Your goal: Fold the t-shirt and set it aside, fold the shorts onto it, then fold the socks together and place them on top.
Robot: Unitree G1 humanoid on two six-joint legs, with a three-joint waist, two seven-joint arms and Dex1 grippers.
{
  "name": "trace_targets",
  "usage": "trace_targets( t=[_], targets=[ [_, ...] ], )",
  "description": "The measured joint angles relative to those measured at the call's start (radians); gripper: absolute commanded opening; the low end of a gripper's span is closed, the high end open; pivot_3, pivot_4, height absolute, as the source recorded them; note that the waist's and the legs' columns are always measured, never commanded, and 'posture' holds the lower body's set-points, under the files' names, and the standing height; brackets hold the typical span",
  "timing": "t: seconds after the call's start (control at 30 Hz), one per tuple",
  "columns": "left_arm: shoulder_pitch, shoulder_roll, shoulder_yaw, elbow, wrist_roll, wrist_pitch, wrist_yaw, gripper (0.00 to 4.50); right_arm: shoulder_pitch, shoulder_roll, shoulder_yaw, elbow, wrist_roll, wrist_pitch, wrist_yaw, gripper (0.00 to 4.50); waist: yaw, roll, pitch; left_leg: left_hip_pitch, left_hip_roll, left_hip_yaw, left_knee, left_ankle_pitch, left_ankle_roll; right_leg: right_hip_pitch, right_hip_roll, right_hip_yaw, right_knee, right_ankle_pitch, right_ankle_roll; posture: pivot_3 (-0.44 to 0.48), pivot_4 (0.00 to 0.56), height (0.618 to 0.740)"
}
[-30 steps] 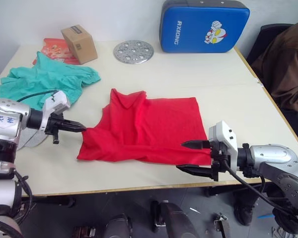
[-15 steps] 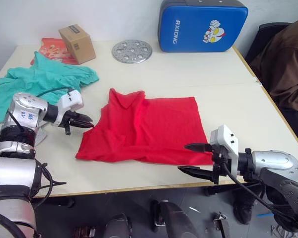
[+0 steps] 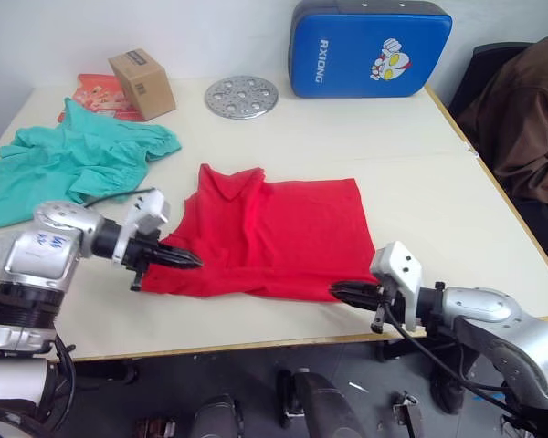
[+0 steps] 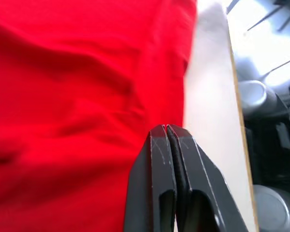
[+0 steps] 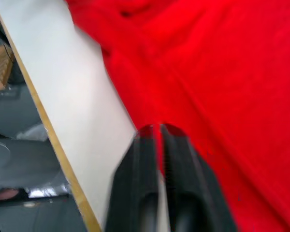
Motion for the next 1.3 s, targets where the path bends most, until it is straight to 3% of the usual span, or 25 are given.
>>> trace_targets(
  t=[0.2,0.53,0.67,0.83,0.93,1.1,1.3],
  targets=[
    [0.016,-0.005,-0.047,0.132,0.106,-0.156,0.076,0.00,0.033,-0.029,0.049,0.098,-0.130,-0.129,0.054,0.02,0.001,-0.001,-0.001,-0.001,0.000,-0.001,-0.002,-0.002,0.002,0.000,0.000,-0.001,-0.002,0.000,0.001,0.000,0.150,0.740],
    [-0.084,0.025,-0.009,0.455,0.171,-0.410,0.120,0.00,0.183,-0.184,-0.160,0.186,-0.118,-0.190,0.216,0.02,0.005,-0.008,-0.011,0.000,0.000,-0.001,-0.001,-0.008,0.012,0.003,0.000,-0.002,-0.005,0.002,0.004,0.000,0.150,0.740],
    [-0.096,0.025,0.022,0.422,0.131,-0.336,0.079,0.00,0.177,-0.190,-0.239,0.169,-0.036,-0.138,0.271,0.02,-0.002,-0.008,-0.010,-0.001,0.001,-0.001,-0.002,-0.005,0.005,0.002,0.000,-0.003,-0.004,0.002,0.003,0.000,0.150,0.740],
    [-0.044,0.061,0.087,0.087,-0.042,-0.064,0.001,0.00,0.032,-0.136,-0.246,0.072,0.077,-0.019,0.217,0.02,-0.008,-0.008,-0.010,0.000,0.002,-0.001,-0.002,-0.004,0.002,0.002,0.000,-0.002,-0.003,0.001,0.002,0.000,0.150,0.740],
    [0.023,0.073,0.074,0.016,-0.028,-0.059,0.014,0.00,-0.010,-0.100,-0.179,0.082,0.033,-0.001,0.163,0.02,-0.006,-0.007,-0.010,0.001,0.002,-0.001,-0.002,-0.004,0.002,0.002,0.000,-0.002,-0.003,0.001,0.002,0.000,0.150,0.740],
    [0.047,-0.008,-0.015,0.136,0.090,-0.160,0.129,0.00,-0.059,-0.035,-0.023,0.227,-0.131,-0.041,0.081,0.02,0.003,-0.007,-0.010,-0.001,0.001,-0.001,-0.001,-0.004,0.004,0.001,0.000,-0.001,-0.004,0.001,0.002,0.000,0.150,0.740],
    [0.015,0.006,0.006,0.265,0.134,-0.297,0.188,0.00,-0.058,-0.091,-0.068,0.312,-0.203,-0.113,0.083,0.02,0.003,-0.005,-0.013,0.001,0.001,0.000,-0.001,-0.005,0.006,0.003,0.000,-0.001,-0.004,0.002,0.000,0.000,0.150,0.740]
  ],
)
